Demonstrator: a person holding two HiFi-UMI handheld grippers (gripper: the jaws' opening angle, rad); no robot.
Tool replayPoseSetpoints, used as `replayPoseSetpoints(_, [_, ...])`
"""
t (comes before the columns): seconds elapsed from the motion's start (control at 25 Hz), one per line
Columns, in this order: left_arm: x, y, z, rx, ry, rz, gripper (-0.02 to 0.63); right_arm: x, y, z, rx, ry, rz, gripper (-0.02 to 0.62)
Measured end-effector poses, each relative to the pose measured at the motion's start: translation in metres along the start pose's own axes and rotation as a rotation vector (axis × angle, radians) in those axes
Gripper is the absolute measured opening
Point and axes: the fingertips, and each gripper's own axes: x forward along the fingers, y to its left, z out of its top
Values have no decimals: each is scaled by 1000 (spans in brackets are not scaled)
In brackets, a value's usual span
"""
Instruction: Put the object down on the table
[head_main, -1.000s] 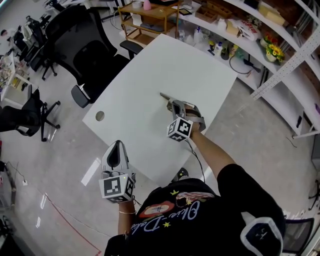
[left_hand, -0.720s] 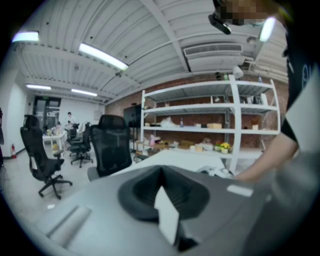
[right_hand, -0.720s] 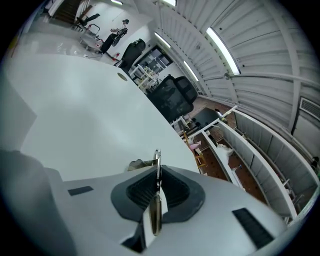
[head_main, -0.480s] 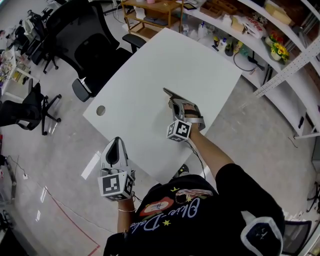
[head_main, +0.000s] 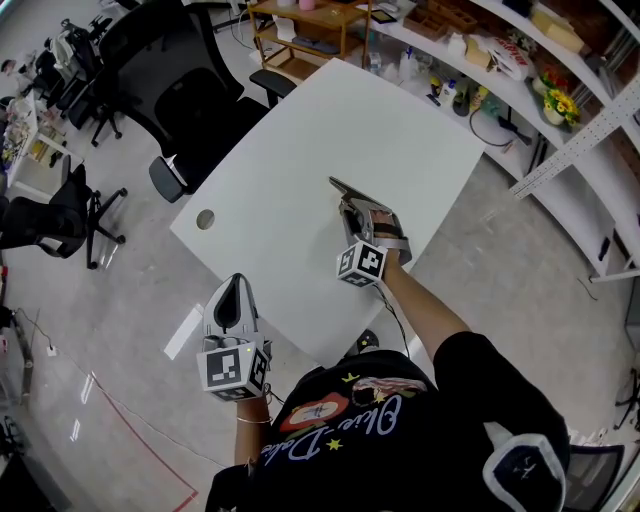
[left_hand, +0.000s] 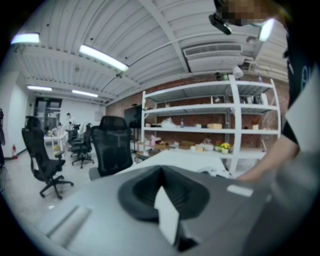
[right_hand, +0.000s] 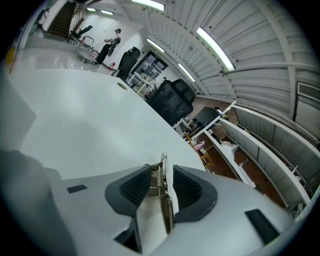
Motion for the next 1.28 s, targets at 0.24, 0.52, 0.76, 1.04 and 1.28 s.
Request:
replayPoseSetpoints(0.24, [-9,-2,3,2,-15,1,-2,-40,-22,25,189,-158,-49,118])
replayPoseSetpoints(0.52, [-11,-17,8,22,-63,-27,-2,-146,-91,72,898,-584,34,85])
replayPoseSetpoints(0.76, [-13,-38,12,50,-92,-57,-2,-203,-108,57,1035,-624,38,28])
replayPoseSetpoints(1.04, [-20,-51,4,37,-84,-84,-2,-228,-91,48,1041,-587,44,28])
replayPoseSetpoints(1.28, [-24,-53,4,35,-87,-86,-2,-239,-96,55,1029,-610,43,15])
